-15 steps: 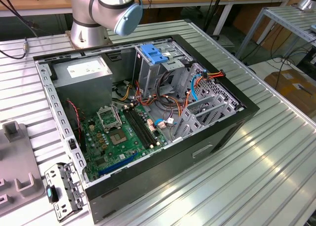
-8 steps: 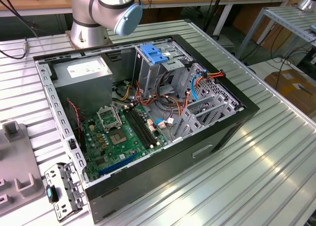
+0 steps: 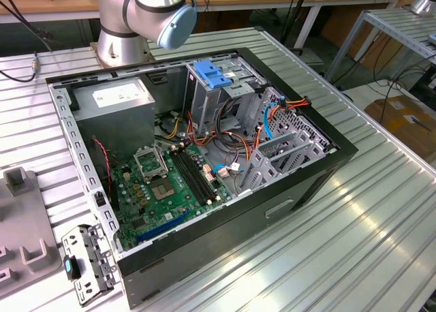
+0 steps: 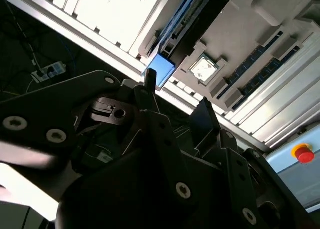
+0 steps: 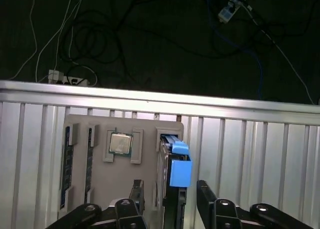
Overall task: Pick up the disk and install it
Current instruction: 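Pick up the disk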
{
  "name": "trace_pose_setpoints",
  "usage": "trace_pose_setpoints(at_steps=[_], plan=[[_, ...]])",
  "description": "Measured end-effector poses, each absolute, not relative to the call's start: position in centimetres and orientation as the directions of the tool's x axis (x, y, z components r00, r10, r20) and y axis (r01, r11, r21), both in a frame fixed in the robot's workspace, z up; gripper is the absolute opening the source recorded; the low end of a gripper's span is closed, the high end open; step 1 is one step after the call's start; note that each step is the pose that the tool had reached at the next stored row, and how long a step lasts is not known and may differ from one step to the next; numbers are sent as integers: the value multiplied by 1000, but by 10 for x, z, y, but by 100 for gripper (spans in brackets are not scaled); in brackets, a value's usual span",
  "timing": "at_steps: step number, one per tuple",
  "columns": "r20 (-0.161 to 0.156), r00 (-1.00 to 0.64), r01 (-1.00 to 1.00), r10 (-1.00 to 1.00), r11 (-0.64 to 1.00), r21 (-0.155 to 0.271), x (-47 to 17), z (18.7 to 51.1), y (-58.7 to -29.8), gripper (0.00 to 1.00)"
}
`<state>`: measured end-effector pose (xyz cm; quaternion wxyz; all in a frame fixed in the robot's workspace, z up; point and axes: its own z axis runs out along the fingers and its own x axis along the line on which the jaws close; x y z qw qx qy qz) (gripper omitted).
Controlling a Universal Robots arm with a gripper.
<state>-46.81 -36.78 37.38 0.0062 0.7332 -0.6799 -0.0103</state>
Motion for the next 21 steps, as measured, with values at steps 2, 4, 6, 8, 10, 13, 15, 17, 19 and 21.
trace_pose_setpoints(at_steps=[2, 4, 6, 8, 10, 13, 15, 17, 19, 21], plan=[[-7, 70, -997, -997, -71, 23, -469, 368, -367, 54], [-7, 62, -998, -998, -62, 23, -469, 364, -366, 54], [-7, 53, -998, -999, -53, 23, -470, 360, -365, 54], [-7, 44, -999, -999, -44, 23, -472, 358, -365, 54], [-7, 23, -999, -1000, -23, 23, -472, 354, -364, 54], [-8, 11, -1000, -1000, -11, 23, -472, 348, -363, 54], [-10, 10, -1000, -1000, -11, 23, -472, 342, -360, 54], [-14, 10, -1000, -1000, -11, 23, -472, 339, -358, 54], [-15, 11, -1000, -1000, -11, 23, -474, 331, -358, 54], [-15, 11, -1000, -1000, -11, 23, -474, 327, -358, 54]])
